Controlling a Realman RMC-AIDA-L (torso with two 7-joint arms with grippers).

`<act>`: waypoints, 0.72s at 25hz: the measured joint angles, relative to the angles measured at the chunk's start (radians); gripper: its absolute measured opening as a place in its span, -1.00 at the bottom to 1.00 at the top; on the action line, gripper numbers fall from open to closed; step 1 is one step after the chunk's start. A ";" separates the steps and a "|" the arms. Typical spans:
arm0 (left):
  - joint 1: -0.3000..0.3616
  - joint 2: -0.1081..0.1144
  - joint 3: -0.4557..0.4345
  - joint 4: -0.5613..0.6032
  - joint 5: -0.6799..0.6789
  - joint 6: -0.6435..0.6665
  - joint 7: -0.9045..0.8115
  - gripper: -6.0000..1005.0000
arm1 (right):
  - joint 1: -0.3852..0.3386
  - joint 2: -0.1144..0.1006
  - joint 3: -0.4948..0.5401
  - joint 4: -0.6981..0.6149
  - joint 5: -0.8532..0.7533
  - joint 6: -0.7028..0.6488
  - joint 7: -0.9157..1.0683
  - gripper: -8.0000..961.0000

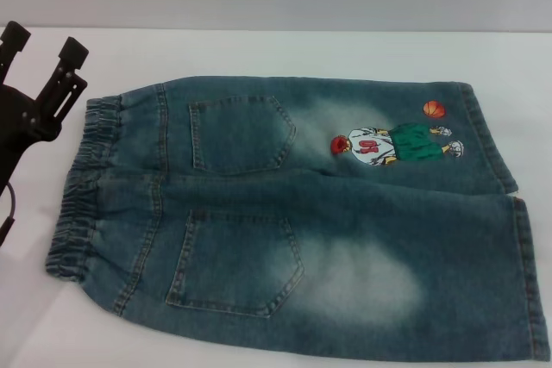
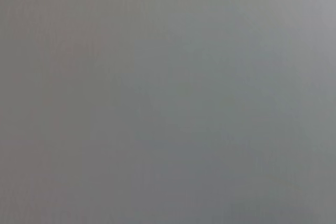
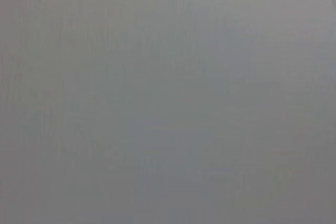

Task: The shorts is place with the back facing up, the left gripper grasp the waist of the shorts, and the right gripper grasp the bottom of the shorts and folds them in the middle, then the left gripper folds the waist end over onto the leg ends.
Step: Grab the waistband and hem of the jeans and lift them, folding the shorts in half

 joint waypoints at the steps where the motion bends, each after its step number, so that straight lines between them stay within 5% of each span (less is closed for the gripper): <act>1: -0.001 0.000 -0.001 0.000 0.000 0.000 0.000 0.62 | 0.001 0.000 0.000 0.000 0.000 0.000 0.000 0.29; 18: -0.004 0.010 -0.031 0.012 -0.015 -0.033 -0.133 0.61 | 0.003 0.000 0.000 0.002 0.000 0.005 -0.009 0.27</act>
